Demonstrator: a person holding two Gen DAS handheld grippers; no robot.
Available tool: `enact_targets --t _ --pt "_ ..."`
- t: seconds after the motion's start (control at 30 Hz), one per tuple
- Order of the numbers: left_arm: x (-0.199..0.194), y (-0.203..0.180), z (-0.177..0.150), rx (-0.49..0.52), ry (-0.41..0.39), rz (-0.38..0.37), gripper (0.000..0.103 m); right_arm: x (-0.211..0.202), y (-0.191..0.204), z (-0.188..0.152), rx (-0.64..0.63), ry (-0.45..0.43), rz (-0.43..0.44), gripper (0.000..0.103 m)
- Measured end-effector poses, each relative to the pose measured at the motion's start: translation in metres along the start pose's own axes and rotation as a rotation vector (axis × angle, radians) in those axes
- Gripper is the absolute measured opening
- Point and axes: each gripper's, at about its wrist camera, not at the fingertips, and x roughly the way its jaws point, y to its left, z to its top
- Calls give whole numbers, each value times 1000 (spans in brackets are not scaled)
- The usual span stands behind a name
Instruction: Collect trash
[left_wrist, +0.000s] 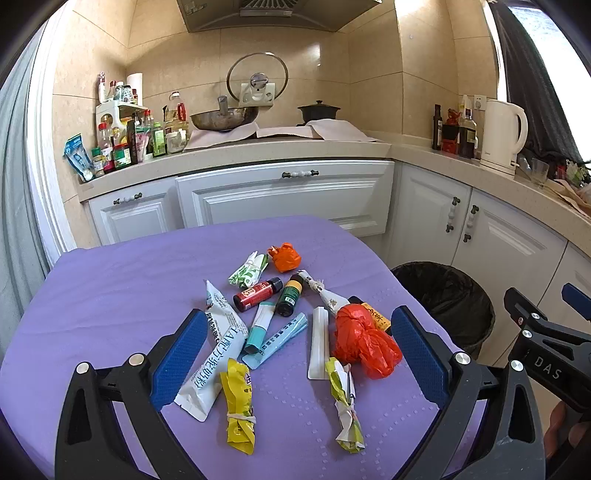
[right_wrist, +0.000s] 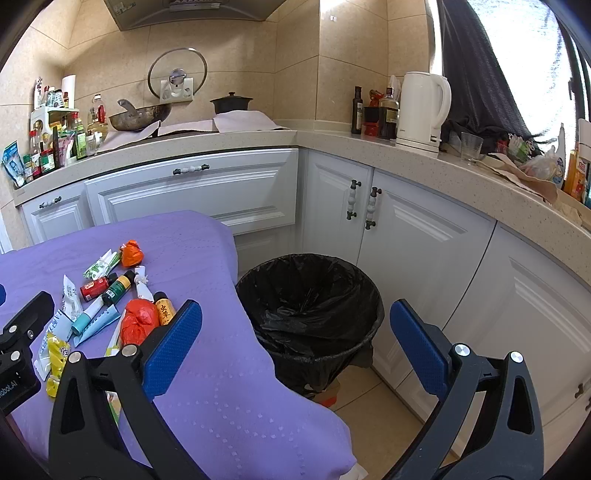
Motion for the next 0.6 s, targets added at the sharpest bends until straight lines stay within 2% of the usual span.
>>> enact_targets --t 0.6 --pt "6 2 -4 -1 9 1 97 4 -2 2 -1 5 0 100"
